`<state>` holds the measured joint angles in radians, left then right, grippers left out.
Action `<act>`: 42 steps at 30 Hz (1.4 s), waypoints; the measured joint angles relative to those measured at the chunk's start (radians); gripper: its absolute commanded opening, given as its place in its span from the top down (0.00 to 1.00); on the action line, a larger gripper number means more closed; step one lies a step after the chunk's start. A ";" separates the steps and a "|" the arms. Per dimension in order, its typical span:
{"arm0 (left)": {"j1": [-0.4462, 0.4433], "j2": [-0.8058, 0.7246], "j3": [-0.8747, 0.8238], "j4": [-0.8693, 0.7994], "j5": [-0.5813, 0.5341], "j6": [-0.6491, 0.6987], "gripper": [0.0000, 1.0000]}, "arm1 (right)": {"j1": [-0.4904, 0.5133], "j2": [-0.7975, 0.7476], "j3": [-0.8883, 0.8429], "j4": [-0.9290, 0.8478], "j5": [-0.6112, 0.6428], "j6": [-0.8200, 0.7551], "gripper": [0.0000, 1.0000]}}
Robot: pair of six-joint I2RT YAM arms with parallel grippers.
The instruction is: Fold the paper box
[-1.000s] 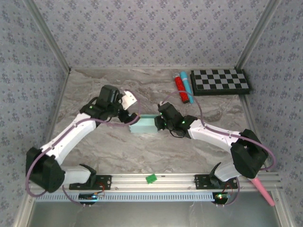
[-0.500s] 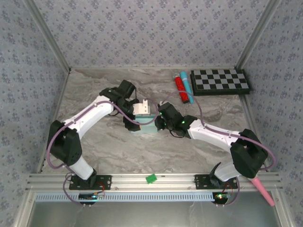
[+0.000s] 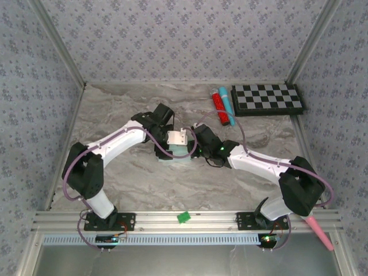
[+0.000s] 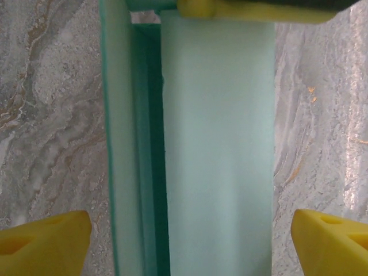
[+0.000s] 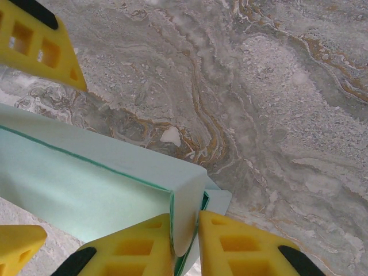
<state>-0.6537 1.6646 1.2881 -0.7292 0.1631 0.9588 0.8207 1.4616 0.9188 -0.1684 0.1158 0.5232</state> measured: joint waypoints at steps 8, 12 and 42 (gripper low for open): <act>-0.024 0.000 -0.042 0.053 -0.034 -0.018 0.36 | 0.000 0.001 0.000 0.001 0.000 0.000 0.81; -0.025 0.000 -0.047 0.072 -0.047 -0.024 0.47 | 0.000 0.001 0.000 0.001 0.000 0.000 0.81; -0.040 -0.001 -0.047 0.079 -0.060 -0.035 0.55 | -0.002 -0.045 -0.072 0.066 0.019 0.004 0.72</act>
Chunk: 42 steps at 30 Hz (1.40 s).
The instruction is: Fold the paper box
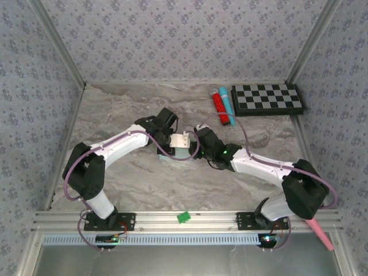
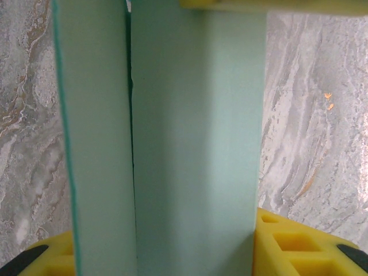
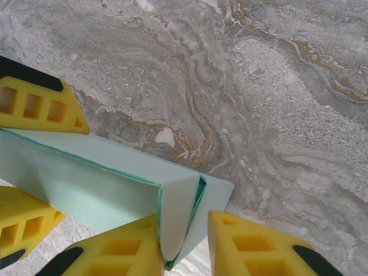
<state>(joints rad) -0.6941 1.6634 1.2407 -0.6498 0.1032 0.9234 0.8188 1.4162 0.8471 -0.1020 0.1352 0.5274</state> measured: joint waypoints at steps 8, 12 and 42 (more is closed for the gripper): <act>0.000 0.000 0.000 0.001 0.000 0.000 0.55 | 0.000 -0.003 -0.020 0.040 0.005 0.000 0.71; 0.000 0.000 0.000 0.001 0.000 0.000 0.54 | 0.002 -0.021 -0.040 0.059 0.014 0.000 0.73; 0.000 0.009 0.006 0.011 -0.004 -0.009 0.54 | 0.015 -0.035 -0.076 0.131 0.034 0.027 0.93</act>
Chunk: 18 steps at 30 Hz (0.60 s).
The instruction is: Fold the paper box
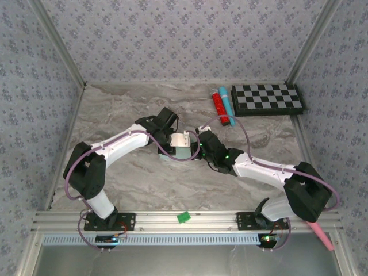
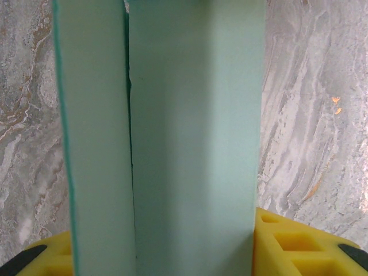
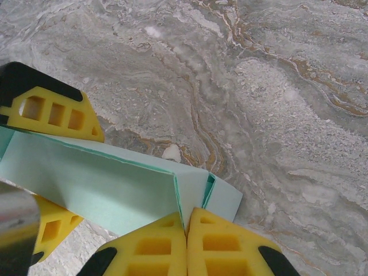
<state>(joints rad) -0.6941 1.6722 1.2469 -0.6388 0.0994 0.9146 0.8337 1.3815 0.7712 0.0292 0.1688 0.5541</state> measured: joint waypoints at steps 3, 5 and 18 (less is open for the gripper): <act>0.000 0.000 0.000 0.000 0.000 0.000 0.54 | -0.001 0.000 0.000 0.002 -0.008 0.007 0.93; 0.000 0.002 0.000 0.000 0.000 -0.003 0.53 | -0.005 0.000 0.000 0.002 -0.018 0.014 0.93; 0.000 0.020 0.002 0.014 -0.011 -0.010 0.36 | -0.010 0.002 0.000 0.002 -0.024 0.034 0.92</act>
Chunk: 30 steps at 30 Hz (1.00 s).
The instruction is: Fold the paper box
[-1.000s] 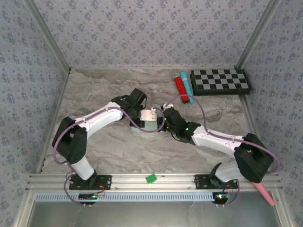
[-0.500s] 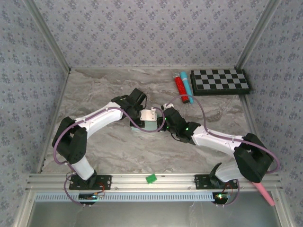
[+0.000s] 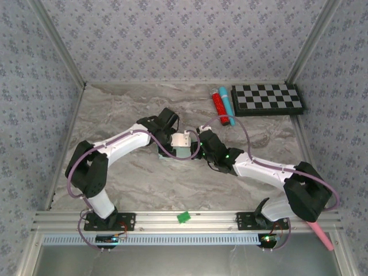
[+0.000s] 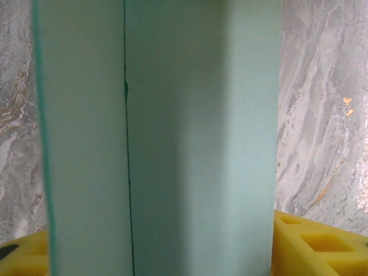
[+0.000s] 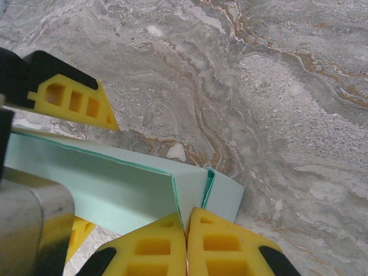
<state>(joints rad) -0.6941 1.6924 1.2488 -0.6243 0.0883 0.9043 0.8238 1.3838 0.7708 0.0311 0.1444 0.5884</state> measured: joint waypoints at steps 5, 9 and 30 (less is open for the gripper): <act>0.000 0.000 0.000 0.003 0.000 -0.002 0.30 | -0.002 0.001 0.000 0.000 0.003 0.000 0.93; 0.000 0.000 0.000 0.016 0.000 -0.015 0.26 | -0.002 0.002 0.000 0.000 0.010 0.000 0.92; -0.006 -0.108 0.010 0.023 0.035 -0.065 0.16 | -0.003 0.039 0.034 -0.024 0.024 0.000 0.92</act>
<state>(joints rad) -0.7006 1.5845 1.2583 -0.6010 0.1230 0.8391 0.8204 1.4231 0.8051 0.0071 0.1688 0.5880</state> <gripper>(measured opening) 0.838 0.080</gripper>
